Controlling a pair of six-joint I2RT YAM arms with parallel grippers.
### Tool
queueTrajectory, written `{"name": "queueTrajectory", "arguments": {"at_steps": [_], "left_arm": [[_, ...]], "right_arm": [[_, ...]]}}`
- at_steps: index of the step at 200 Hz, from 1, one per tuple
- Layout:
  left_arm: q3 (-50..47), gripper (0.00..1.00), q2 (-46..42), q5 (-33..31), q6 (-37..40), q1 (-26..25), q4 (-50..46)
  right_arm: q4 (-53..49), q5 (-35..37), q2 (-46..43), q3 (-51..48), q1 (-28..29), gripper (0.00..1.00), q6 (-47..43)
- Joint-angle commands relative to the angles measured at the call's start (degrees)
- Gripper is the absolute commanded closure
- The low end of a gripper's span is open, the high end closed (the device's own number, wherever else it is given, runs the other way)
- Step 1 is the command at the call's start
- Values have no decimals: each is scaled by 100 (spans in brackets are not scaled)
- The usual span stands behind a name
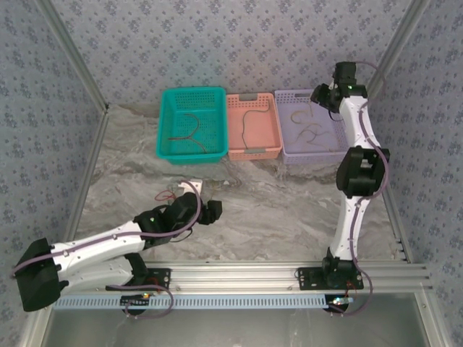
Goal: Untangle the cables
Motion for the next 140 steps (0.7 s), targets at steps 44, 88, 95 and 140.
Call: {"name": "queueTrajectory", "arguments": {"at_steps": [44,88,95,140], "left_arm": [[429,23,-262,-293,-194,51,-926],[540,24,-938,121,-709,1579,-2417],[539,24,-1032,259,-745,1927,-2589],[333,27,-895,1861,-566,3896,-2465]], "right_arm": [[829,717,-2826,-2749,68,47,168],[1438,595,-5123,-5373,1505,58,442],[1584,601,-5377,-5814,1974,59,630],[2738,842,-4816,-6714,4784,48,1291]]}}
